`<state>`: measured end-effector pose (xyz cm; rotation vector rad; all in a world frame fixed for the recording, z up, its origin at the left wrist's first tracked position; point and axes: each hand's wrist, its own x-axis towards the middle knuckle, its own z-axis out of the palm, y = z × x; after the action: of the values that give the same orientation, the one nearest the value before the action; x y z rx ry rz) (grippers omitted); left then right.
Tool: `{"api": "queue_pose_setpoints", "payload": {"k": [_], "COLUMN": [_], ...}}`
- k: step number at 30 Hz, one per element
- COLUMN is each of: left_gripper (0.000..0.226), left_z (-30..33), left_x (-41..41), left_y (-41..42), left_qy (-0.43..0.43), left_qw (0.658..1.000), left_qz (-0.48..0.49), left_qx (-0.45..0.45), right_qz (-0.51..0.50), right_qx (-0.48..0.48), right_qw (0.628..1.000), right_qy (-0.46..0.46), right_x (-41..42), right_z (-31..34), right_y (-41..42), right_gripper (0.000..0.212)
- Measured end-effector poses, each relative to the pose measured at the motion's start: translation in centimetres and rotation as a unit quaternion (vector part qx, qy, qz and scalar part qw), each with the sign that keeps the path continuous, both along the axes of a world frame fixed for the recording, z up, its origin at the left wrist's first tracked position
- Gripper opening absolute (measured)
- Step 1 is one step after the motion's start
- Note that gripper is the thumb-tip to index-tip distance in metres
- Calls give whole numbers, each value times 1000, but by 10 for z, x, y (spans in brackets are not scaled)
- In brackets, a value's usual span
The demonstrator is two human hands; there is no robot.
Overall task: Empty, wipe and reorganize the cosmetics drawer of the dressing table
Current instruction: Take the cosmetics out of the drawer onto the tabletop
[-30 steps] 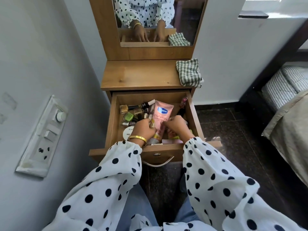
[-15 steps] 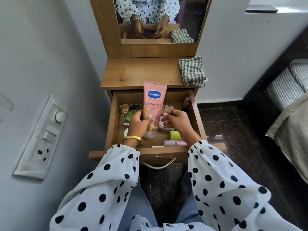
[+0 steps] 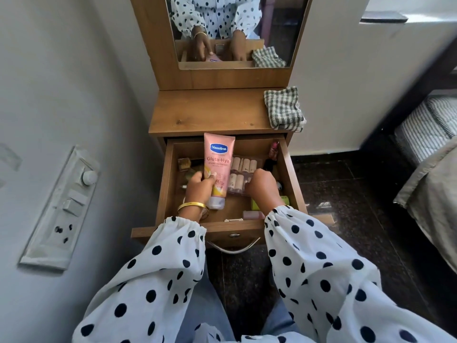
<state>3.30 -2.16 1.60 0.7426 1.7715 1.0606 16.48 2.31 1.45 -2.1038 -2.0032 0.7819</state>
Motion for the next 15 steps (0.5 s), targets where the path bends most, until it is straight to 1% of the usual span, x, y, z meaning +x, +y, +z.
{"api": "queue_pose_setpoints", "payload": {"k": [4,10,15], "left_gripper": [29,26,30], "left_z": [3,3,-3], "left_x": [1,5,6], "left_y": [3,5,9], "left_qy": [-15,-7,13], "left_qw": [999,996,992], "left_qz": [-23,-74,-89], "left_qx": [-27,-50,-88], "right_qz": [-22,-107,-117], "right_qx": [-10,-45,-57], "right_qw": [1000,987,979], "right_qy": [20,112,157], "right_x": [-6,-1,4], "right_z": [0,4,3], "right_y": [3,2,2], "right_gripper": [22,30,30]}}
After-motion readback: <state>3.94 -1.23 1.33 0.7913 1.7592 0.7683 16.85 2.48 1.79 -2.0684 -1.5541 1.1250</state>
